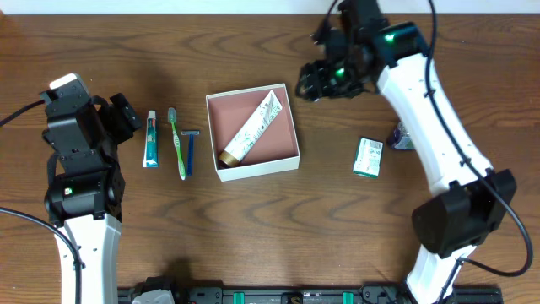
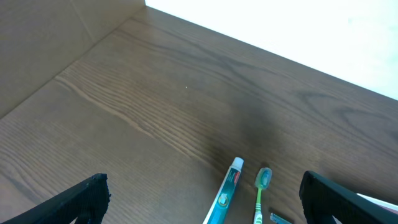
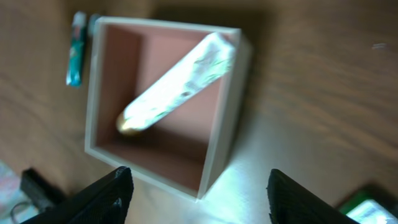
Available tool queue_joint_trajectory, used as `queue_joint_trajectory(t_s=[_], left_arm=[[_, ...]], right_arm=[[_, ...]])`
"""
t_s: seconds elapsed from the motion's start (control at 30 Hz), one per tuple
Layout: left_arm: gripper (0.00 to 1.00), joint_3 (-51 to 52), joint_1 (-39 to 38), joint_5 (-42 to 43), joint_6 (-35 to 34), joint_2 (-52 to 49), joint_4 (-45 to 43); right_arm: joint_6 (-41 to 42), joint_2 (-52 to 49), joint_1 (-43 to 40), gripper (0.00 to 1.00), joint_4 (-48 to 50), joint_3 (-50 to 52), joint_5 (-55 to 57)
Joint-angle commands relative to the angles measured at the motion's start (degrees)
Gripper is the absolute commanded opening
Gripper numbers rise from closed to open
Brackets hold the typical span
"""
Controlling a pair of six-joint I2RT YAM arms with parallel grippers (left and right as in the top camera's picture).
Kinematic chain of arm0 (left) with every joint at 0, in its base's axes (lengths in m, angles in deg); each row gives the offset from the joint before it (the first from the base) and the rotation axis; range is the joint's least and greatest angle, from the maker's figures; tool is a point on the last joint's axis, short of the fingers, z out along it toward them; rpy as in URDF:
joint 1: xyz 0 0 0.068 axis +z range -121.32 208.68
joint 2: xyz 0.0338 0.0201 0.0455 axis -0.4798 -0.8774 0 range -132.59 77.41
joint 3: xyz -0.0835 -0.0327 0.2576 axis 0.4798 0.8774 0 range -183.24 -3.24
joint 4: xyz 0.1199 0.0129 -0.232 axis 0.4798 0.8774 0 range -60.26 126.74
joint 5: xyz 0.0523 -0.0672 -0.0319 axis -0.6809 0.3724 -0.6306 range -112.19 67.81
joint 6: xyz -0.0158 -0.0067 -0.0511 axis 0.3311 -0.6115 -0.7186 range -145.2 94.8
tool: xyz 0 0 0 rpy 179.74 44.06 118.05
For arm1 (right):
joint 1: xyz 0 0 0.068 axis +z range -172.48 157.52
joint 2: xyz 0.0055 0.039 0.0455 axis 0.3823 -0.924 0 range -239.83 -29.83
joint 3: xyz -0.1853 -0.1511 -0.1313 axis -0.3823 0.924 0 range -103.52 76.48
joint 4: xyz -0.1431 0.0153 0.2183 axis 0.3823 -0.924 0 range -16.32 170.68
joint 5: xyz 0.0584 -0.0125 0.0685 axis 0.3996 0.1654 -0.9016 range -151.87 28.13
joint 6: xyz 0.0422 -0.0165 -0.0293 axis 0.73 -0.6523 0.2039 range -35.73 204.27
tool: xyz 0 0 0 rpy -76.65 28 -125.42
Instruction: Pack container
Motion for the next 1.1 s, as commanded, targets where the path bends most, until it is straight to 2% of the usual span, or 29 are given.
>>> queue_joint_trajectory(t_s=[0.0,0.17,0.3,0.43,0.53,0.73,0.83,0.9,0.97,1.07], left_arm=[[0.98,-1.29,0.31,0.59,0.98,0.0,-0.02],[0.98,-1.29,0.31,0.59,1.01,0.0,-0.02],[0.98,-1.29,0.31,0.59,1.01,0.0,-0.04],[0.98,-1.29,0.31,0.59,1.01,0.0,-0.02],[0.98,-1.29,0.31,0.59,0.98,0.0,-0.02],[0.98,-1.29,0.31,0.59,0.98,0.0,-0.02],[0.98,-1.29,0.31,0.59,1.01,0.0,-0.02],[0.98,-1.29,0.31,0.59,0.98,0.0,-0.02],[0.98,-1.29,0.31,0.59,0.98,0.0,-0.04],[0.98,-1.29,0.31,0.59,0.98,0.0,-0.02]], right_arm=[[4.44,-0.9,5.88,0.7,-0.59,-0.59,5.01],[13.7,-1.6,10.78,0.73,2.8,-0.59,21.42],[19.5,-3.19,11.23,0.66,3.23,-0.59,29.31],[19.52,-6.49,9.86,0.61,3.91,-0.59,28.11],[19.06,-9.33,9.29,0.52,5.68,-0.59,23.23],[18.84,-14.05,9.4,0.49,7.89,-0.59,21.49],[19.56,-16.15,9.18,0.44,8.15,-0.59,21.86],[20.57,-17.31,8.63,0.4,8.33,-0.59,21.94],[22.53,-18.08,7.78,0.27,7.19,-0.59,23.82],[25.9,-18.38,6.14,0.14,4.48,-0.59,26.1]])
